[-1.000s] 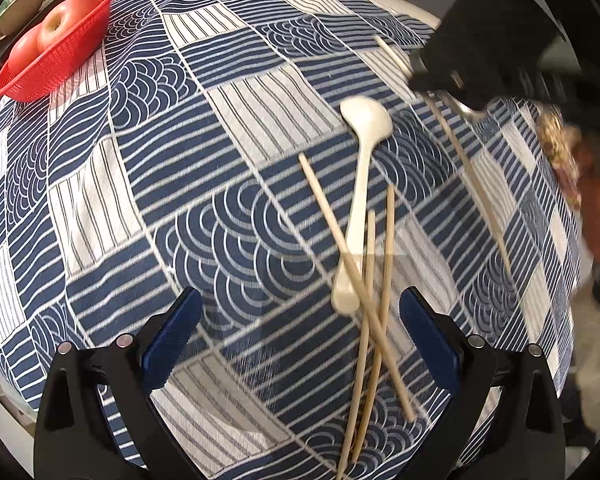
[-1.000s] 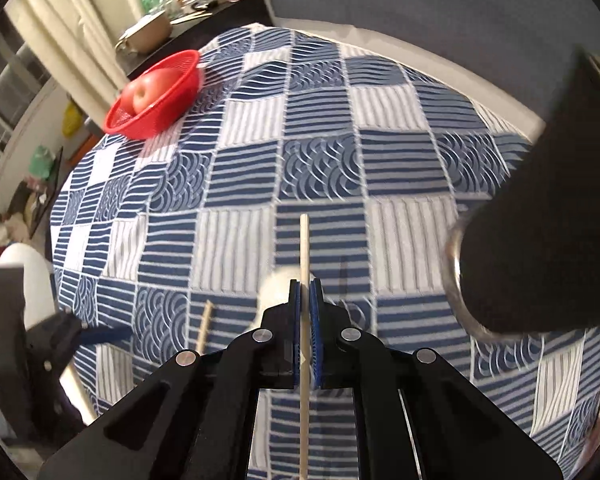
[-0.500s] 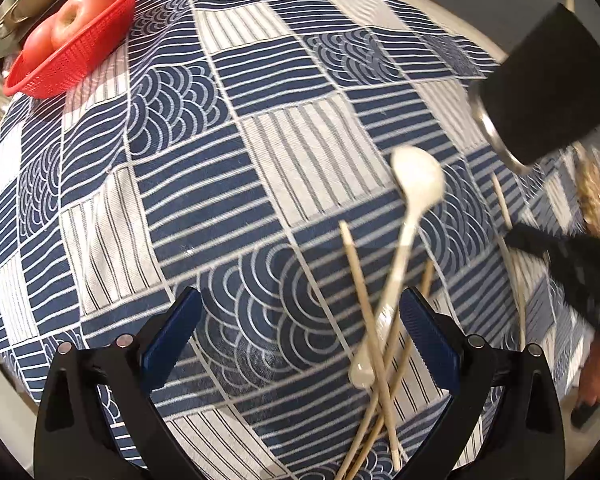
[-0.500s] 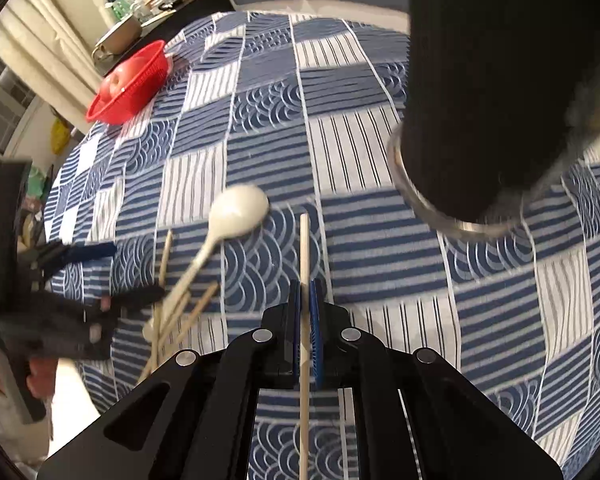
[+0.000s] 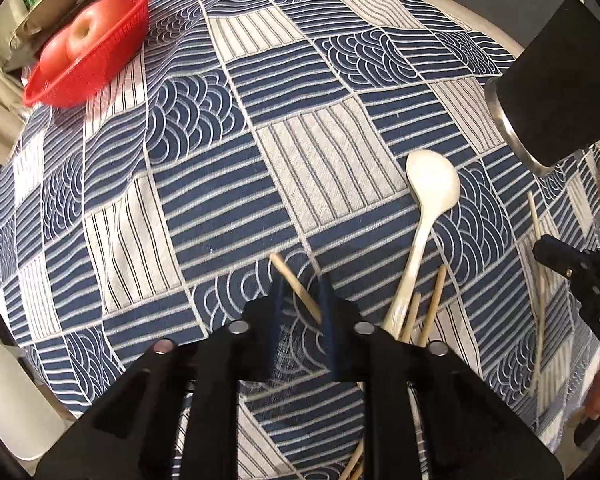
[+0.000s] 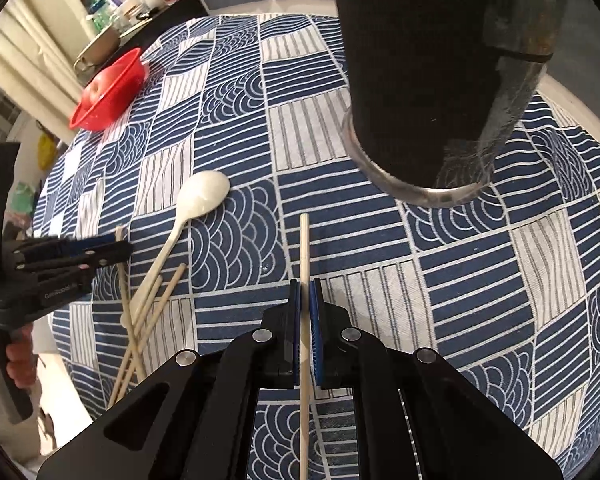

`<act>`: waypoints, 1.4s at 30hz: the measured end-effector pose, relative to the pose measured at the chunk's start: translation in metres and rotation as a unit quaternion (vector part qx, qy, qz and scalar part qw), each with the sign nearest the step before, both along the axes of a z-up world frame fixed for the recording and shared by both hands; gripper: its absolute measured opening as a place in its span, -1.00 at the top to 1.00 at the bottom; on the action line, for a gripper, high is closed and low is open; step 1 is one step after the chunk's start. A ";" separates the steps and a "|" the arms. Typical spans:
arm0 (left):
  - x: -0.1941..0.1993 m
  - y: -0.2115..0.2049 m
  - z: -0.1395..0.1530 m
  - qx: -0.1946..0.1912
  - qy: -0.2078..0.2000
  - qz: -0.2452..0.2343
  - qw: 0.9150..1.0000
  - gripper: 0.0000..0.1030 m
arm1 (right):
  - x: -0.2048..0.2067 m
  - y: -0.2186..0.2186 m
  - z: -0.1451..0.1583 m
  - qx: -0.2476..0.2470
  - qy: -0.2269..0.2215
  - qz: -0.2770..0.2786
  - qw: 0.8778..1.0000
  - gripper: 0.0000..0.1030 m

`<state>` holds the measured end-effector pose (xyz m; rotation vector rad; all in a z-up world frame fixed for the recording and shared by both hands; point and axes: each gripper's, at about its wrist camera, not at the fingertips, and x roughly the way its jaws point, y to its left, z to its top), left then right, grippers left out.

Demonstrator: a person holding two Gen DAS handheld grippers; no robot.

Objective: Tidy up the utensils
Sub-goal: 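Grasp a chopstick with the left gripper while the right gripper holds its chopstick, then carry both chopsticks over the black cup with both grippers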

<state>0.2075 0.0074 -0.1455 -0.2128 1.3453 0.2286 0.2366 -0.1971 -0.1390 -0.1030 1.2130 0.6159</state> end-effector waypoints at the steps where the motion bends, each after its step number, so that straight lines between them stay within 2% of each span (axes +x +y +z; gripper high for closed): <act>1: -0.001 0.002 0.000 -0.012 0.002 -0.001 1.000 0.90 | -0.001 -0.002 0.001 -0.001 -0.002 -0.002 1.000 0.91; 8: -0.018 0.023 -0.002 -0.055 -0.002 -0.007 0.998 0.90 | -0.012 -0.014 0.006 0.000 -0.008 -0.021 1.000 0.91; 11: -0.022 0.030 0.000 -0.054 -0.006 -0.018 0.998 0.90 | -0.019 -0.018 0.012 0.005 -0.015 -0.022 1.000 0.91; 18: -0.047 0.030 0.009 -0.038 -0.029 -0.053 0.997 0.90 | -0.043 -0.034 0.050 0.026 -0.070 -0.042 0.996 0.91; 20: -0.073 0.037 0.022 -0.043 -0.042 -0.064 0.996 0.90 | -0.052 -0.043 0.063 0.034 -0.088 -0.061 0.994 0.91; 23: -0.084 0.036 0.034 -0.044 -0.063 -0.074 0.994 0.90 | -0.066 -0.056 0.082 0.053 -0.116 -0.089 0.988 0.91; 25: -0.090 0.036 0.034 -0.054 -0.068 -0.071 0.994 0.90 | -0.073 -0.061 0.089 0.070 -0.115 -0.098 0.986 0.91; 28: -0.100 0.034 0.034 -0.039 -0.070 -0.094 0.992 0.90 | -0.086 -0.067 0.098 0.100 -0.119 -0.110 0.982 0.91; 31: -0.110 0.032 0.041 -0.015 -0.079 -0.119 0.990 0.90 | -0.096 -0.069 0.107 0.103 -0.133 -0.118 0.979 0.91; 34: -0.111 0.034 0.049 -0.018 -0.085 -0.126 0.988 0.90 | -0.103 -0.070 0.118 0.108 -0.152 -0.126 0.974 0.91; 42: -0.112 0.043 0.085 0.008 -0.119 -0.134 0.984 0.90 | -0.108 -0.068 0.144 0.103 -0.191 -0.136 0.967 0.91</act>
